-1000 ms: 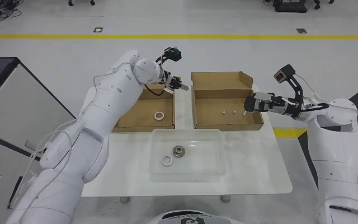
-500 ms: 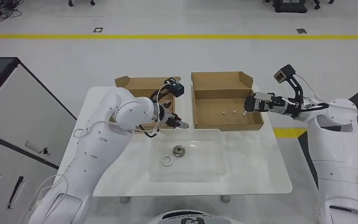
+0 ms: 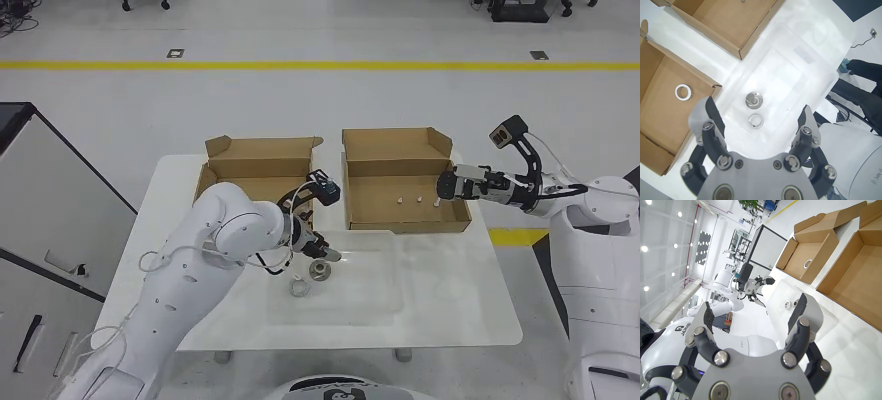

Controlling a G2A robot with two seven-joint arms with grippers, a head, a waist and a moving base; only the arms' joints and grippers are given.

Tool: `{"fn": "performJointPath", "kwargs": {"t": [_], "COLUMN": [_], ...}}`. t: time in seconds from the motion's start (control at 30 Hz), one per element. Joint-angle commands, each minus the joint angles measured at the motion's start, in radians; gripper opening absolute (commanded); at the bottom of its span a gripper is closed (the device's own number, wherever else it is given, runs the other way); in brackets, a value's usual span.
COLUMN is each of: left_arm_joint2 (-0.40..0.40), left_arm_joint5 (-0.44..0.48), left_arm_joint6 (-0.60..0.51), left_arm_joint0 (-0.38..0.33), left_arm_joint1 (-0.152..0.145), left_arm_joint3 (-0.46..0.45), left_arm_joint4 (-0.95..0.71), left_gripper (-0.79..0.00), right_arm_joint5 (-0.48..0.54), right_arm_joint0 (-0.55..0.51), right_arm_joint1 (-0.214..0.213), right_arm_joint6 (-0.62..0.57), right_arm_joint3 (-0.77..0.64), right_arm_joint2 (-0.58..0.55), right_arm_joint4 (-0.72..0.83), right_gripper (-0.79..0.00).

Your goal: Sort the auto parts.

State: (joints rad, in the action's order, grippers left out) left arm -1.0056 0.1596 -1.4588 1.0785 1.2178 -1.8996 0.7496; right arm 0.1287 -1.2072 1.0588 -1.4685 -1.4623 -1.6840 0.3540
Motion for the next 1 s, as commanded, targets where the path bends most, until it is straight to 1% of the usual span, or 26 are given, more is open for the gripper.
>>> {"fn": "performJointPath", "kwargs": {"t": [0.0, 0.03, 0.1, 0.17, 0.23, 0.3, 0.37, 0.53, 0.77, 0.97], "left_arm_joint2": [0.0, 0.004, 0.038, 0.081, 0.128, 0.188, 0.265, 0.395, 0.513, 0.594], "left_arm_joint5": [0.0, 0.005, 0.047, 0.09, 0.125, 0.125, 0.125, 0.125, 0.125, 0.125], "left_arm_joint6": [0.0, 0.002, -0.005, -0.055, -0.077, -0.077, -0.077, -0.077, -0.077, -0.077], "left_arm_joint0": [0.0, 0.002, 0.002, -0.024, -0.054, -0.097, -0.145, -0.26, -0.363, -0.416], "left_arm_joint1": [0.0, 0.0, 0.001, 0.003, 0.007, 0.009, 0.007, -0.001, -0.012, -0.01], "left_arm_joint3": [0.0, 0.0, -0.003, 0.008, 0.017, 0.044, 0.076, 0.175, 0.279, 0.345], "left_arm_joint4": [0.0, 0.001, 0.001, -0.008, -0.03, -0.051, -0.068, -0.15, -0.217, -0.242], "left_gripper": [0.0, 0.0, 0.0, 0.0, 0.0, 0.0, 0.0, 0.0, 0.0, 0.0], "right_arm_joint5": [0.0, 0.0, 0.0, 0.0, 0.0, 0.0, 0.0, 0.0, 0.0, 0.0], "right_arm_joint0": [0.0, 0.0, 0.0, 0.0, 0.0, 0.0, 0.0, 0.0, 0.0, 0.0], "right_arm_joint1": [0.0, 0.0, 0.0, 0.0, 0.0, 0.0, 0.0, 0.0, 0.0, 0.0], "right_arm_joint6": [0.0, 0.0, 0.0, 0.0, 0.0, 0.0, 0.0, 0.0, 0.0, 0.0], "right_arm_joint3": [0.0, 0.0, 0.0, 0.0, 0.0, 0.0, 0.0, 0.0, 0.0, 0.0], "right_arm_joint2": [0.0, 0.0, 0.0, 0.0, 0.0, 0.0, 0.0, 0.0, 0.0, 0.0], "right_arm_joint4": [0.0, 0.0, 0.0, 0.0, 0.0, 0.0, 0.0, 0.0, 0.0, 0.0], "right_gripper": [0.0, 0.0, 0.0, 0.0, 0.0, 0.0, 0.0, 0.0, 0.0, 0.0]}}
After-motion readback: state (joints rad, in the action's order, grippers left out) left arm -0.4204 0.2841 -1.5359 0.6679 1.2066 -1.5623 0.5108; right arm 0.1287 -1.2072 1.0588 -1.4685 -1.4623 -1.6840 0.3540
